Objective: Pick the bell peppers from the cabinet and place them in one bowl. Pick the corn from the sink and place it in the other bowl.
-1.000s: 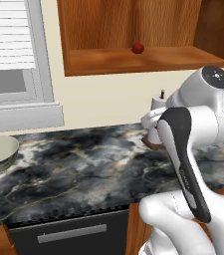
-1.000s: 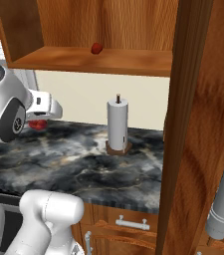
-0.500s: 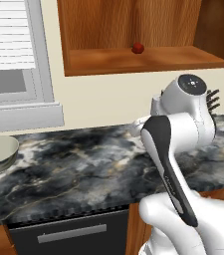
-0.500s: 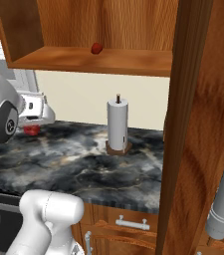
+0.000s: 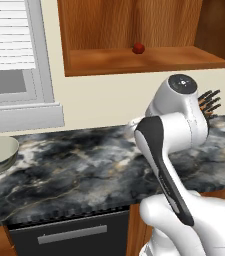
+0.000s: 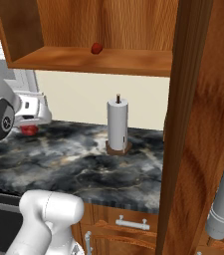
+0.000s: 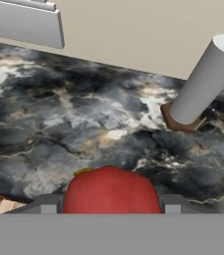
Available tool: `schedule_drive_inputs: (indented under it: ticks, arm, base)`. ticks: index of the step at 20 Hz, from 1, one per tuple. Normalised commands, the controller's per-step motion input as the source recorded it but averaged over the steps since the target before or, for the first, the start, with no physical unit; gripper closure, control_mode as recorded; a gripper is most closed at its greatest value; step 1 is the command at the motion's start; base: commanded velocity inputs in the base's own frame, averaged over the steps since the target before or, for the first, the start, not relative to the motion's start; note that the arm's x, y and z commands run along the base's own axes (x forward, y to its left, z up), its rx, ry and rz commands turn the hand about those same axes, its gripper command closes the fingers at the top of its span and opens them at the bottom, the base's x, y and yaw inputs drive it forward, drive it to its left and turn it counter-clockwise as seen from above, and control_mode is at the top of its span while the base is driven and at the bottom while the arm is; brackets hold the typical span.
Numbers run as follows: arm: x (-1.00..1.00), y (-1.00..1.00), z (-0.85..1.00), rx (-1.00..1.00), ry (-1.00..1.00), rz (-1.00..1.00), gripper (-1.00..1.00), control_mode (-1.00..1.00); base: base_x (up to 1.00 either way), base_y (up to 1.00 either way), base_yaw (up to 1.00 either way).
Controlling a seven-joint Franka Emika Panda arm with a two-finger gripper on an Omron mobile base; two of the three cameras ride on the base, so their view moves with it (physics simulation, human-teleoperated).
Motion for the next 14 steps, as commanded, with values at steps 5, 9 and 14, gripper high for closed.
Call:
schedule_drive_inputs:
  ticks: [5,9,14]
  arm:
    - [0.13,-0.01,-0.54,0.06,0.05,0.00,1.00,-1.00]
    - [0.00,-0.04,-0.04,0.02,0.01,0.00,1.00,-1.00]
    - [0.00,0.00,0.00,0.00,0.00,0.00,1.00,1.00]
  base:
    - [0.00,0.00,0.00]
    - [0.00,0.00,0.00]
    - [-0.08,0.00,0.00]
